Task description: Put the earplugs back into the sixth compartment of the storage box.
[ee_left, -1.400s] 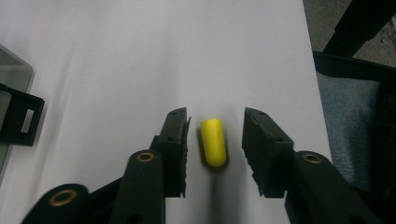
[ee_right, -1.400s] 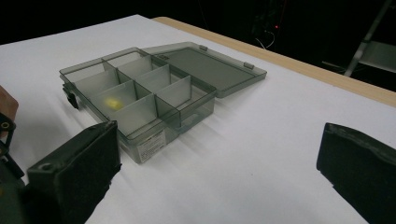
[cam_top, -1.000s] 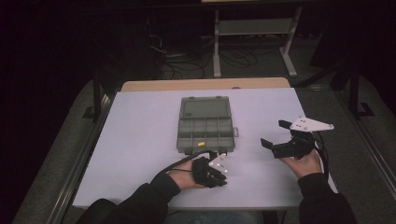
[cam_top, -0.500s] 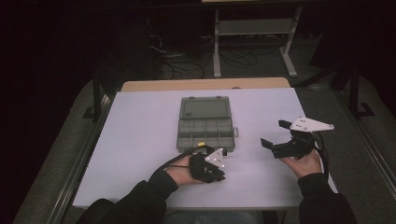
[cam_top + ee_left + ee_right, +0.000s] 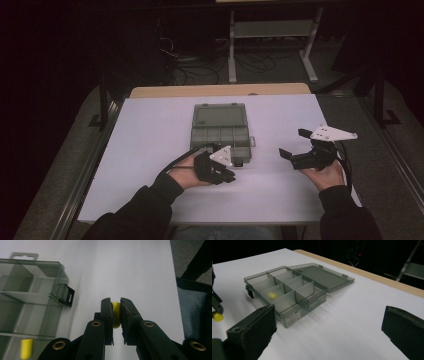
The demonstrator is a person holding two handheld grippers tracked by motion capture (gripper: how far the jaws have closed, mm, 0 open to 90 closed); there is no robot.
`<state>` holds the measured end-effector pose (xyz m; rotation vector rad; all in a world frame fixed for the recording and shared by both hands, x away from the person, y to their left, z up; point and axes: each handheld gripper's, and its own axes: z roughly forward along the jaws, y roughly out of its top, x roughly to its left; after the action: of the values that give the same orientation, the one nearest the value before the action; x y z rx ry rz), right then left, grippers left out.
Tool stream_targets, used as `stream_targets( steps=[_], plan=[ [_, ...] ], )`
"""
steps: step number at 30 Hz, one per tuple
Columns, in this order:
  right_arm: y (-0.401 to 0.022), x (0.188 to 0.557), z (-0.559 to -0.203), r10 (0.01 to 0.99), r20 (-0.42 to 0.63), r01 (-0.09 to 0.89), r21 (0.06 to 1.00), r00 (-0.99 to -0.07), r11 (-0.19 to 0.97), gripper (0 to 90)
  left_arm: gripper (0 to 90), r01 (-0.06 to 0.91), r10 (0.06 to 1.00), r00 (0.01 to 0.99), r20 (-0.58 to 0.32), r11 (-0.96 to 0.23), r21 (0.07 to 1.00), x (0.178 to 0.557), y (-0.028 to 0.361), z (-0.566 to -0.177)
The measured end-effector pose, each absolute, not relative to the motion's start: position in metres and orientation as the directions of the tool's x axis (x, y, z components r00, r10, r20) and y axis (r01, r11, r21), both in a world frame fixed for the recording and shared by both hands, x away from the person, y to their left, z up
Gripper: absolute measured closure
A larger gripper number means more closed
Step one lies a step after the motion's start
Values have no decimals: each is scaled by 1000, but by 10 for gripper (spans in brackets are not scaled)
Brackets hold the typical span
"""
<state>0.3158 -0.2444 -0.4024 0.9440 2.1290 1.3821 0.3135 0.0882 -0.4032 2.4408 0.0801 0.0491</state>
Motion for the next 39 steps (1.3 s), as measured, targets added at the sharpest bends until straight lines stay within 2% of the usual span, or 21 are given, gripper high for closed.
stream_targets(
  steps=[9,25,39],
  plan=[
    [-244,316,-402,738,9,309,912,-675,272,0,808,41,95,994,48,-763,645,323,98,-384],
    [-245,316,-403,739,13,313,911,-674,269,0,809,99,193,978,79,-762,641,354,124,-361],
    [-244,317,-404,737,12,317,907,-676,276,0,809,186,279,959,54,-759,624,384,128,-379]
  ],
)
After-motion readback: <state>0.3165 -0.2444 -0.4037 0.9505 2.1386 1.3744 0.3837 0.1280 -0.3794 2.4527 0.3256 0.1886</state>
